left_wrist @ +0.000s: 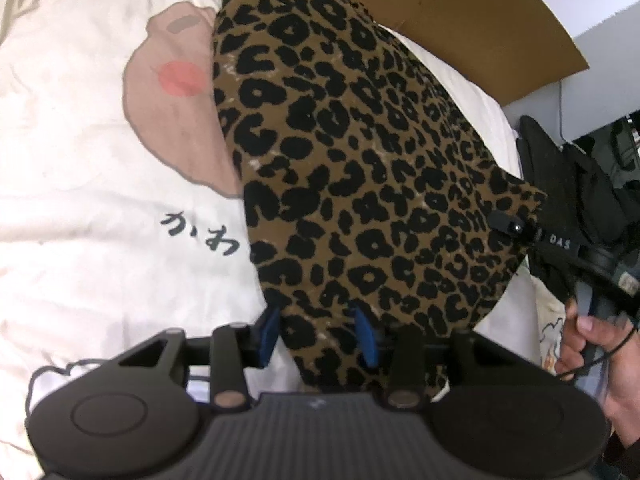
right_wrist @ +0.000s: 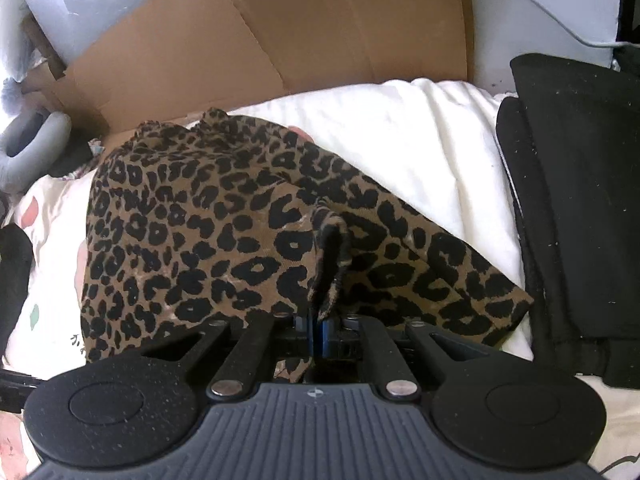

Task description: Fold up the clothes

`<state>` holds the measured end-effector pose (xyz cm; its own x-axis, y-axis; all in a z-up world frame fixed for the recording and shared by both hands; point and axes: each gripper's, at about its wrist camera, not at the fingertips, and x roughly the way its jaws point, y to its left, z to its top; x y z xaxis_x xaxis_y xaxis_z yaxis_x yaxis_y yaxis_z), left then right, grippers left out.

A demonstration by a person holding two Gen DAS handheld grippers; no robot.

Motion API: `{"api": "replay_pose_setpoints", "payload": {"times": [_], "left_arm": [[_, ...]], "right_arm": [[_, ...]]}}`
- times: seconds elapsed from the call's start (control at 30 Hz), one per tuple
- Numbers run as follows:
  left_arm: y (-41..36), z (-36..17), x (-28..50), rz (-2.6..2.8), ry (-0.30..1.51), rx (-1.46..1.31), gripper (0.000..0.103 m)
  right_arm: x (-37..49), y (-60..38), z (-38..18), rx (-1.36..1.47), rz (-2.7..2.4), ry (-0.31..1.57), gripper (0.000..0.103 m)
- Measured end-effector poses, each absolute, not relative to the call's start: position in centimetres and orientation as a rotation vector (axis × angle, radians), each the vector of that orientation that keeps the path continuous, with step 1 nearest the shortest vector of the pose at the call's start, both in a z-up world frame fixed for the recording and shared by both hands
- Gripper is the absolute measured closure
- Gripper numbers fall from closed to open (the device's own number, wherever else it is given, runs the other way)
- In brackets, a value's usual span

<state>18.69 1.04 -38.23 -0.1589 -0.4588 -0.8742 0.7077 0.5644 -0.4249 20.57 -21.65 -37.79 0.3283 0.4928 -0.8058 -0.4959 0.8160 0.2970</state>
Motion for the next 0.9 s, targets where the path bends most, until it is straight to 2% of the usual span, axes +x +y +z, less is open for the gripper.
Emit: {"api": "replay_pose_setpoints", "payload": {"times": [0.53, 0.9], "left_arm": [[1.3, -38.1, 17.5, -1.092, 1.399, 0.238, 0.058], [0.7, -39.5, 16.1, -1.116, 1.449, 0.304, 0.057]], "right_arm": [[21.7, -24.1, -33.7, 0.107, 0.638, 0.944, 0.102], [21.9, -26.9, -37.9, 0.203, 0.534, 1.082, 0.102]]}}
